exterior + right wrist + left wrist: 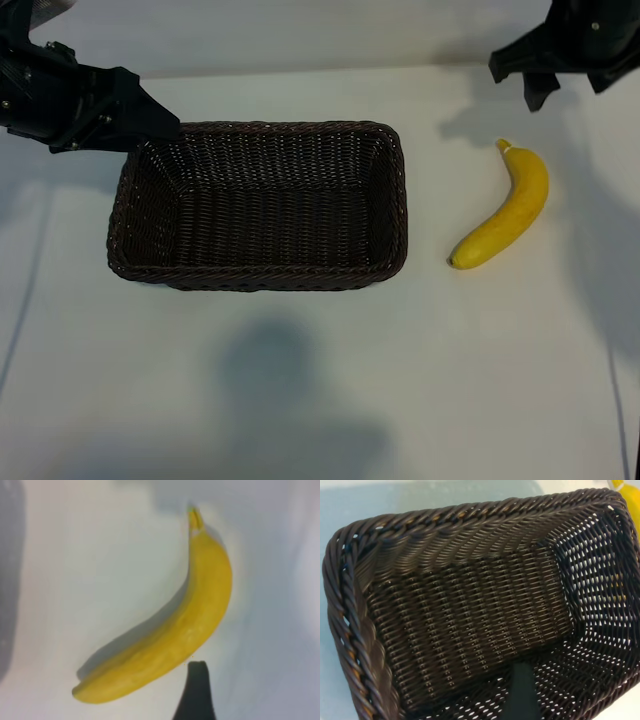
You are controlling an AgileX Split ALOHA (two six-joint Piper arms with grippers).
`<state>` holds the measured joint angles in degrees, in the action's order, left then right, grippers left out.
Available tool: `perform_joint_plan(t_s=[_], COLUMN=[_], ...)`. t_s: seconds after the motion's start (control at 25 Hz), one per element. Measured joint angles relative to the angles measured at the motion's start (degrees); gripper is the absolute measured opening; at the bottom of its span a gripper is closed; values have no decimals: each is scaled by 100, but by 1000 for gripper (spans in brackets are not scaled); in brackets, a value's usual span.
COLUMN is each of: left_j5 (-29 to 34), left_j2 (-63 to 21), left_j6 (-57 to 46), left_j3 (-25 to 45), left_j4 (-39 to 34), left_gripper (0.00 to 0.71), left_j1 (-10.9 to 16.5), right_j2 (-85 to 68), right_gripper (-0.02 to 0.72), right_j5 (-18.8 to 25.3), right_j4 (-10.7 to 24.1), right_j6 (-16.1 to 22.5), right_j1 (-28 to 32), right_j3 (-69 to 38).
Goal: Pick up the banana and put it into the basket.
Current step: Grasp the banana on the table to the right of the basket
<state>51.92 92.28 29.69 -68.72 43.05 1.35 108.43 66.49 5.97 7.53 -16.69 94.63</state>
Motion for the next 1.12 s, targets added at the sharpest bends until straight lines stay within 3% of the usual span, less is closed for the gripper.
perform_joint_plan(t_s=[0.28,0.52,0.68,0.92,1.12], left_j5=[-11,-11,-11,-11,-11], left_j2=[0,0,0,0,0], left_j6=[5,9,9,9,9], left_j3=[0,0,0,0,0], left_j4=[0,0,0,0,0], left_gripper=[601,601,600,600,600], left_j1=[0,0,0,0,0], right_j2=[0,0,0,87,449], right_gripper=[613,611,605,598,598], right_j5=[-935,-1598,-1827,-1915,-1812], right_j4=[-202,305,433,414,95], right_j6=[535,1768,2148,2221,1743], right_j1=[2,2,2,2,2], right_j3=[-1050,-1559,-1579,-1579,-1579])
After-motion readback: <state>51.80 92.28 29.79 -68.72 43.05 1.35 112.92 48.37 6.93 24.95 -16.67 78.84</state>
